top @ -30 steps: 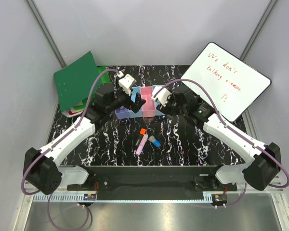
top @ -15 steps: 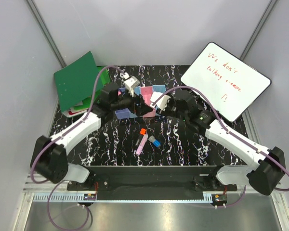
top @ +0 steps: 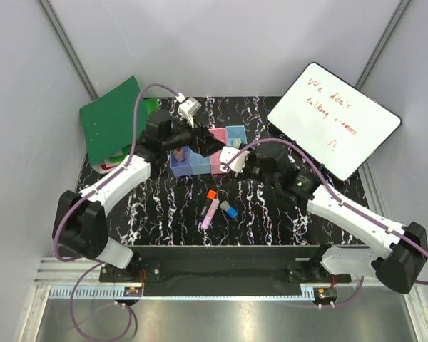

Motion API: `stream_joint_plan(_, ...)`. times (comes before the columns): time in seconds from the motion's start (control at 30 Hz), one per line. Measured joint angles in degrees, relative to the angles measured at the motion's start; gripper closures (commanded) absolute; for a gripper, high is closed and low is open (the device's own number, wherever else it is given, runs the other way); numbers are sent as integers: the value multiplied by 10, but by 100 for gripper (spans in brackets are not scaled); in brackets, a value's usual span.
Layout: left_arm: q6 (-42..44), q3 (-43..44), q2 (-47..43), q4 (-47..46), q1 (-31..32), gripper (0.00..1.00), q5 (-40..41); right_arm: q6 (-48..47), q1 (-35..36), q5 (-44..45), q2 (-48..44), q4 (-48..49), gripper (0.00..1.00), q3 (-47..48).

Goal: Sort the stationery into containers
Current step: Place the stationery in the storage box.

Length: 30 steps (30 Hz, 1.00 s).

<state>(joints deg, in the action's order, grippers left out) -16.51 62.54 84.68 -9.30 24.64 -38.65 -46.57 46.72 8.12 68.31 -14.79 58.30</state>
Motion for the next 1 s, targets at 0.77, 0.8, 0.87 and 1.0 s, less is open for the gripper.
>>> stream_joint_plan(0.77, -37, 3, 29, -41, 37, 16, -129, -12, 10, 5, 25, 0, 81, -1)
stream_joint_plan(0.8, -33, 5, 30, -38, 39, 16, -135, -13, 10, 8, 25, 1, 81, -1)
stream_joint_plan(0.87, -26, 10, 33, -29, 43, 16, -145, -16, 10, 11, 25, 2, 81, 0)
stream_joint_plan(1.0, -6, 16, 40, -11, 48, 16, -154, -17, 11, 16, 26, 3, 81, 2)
